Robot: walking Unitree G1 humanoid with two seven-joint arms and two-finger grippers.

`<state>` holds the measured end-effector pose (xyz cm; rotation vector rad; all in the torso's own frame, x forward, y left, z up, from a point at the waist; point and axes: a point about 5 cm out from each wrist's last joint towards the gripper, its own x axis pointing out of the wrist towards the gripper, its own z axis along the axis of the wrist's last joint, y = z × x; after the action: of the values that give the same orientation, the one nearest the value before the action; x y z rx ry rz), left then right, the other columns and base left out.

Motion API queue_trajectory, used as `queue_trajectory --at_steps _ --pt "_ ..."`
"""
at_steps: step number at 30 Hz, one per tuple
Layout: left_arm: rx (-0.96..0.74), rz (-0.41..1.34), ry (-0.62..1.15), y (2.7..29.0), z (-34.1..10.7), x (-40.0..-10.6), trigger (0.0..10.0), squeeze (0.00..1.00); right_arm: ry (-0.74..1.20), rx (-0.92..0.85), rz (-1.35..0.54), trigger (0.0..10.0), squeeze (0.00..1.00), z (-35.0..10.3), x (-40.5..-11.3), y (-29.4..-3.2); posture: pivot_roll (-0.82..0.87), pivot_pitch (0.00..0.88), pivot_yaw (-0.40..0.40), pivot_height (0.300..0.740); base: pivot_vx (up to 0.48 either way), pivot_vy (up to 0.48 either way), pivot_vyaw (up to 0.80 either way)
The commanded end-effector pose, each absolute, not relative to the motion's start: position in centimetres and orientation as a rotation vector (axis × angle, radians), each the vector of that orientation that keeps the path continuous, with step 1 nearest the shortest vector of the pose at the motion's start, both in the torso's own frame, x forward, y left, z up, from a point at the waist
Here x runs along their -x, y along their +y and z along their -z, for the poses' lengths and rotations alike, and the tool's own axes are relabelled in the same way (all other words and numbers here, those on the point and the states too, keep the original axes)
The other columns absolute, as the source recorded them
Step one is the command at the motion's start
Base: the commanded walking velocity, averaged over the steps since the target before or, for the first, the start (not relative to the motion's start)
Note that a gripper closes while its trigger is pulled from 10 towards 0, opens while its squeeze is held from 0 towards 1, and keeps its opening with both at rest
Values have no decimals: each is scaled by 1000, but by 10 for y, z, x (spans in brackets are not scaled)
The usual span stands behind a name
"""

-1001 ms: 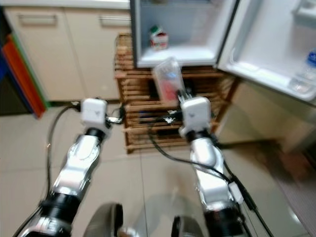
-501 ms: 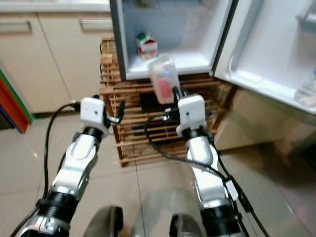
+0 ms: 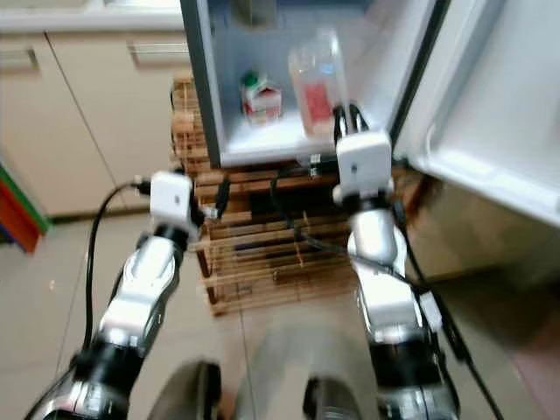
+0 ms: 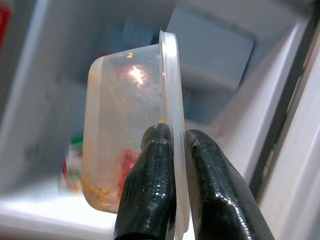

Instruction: Restocking fridge

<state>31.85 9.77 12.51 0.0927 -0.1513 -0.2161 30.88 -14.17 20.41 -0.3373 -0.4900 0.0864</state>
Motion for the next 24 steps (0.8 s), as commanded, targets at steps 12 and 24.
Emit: queue_trajectory --at_steps 12,24 --pt "-97 261 -120 84 -123 -324 10000 0 -462 868 -218 10000 0 -186 -326 -166 41 35 -32 642 0 0 0" --pt "-77 226 -104 80 -116 -320 10000 0 -595 1307 -411 10000 0 -169 -320 -160 43 33 -54 642 0 0 0"
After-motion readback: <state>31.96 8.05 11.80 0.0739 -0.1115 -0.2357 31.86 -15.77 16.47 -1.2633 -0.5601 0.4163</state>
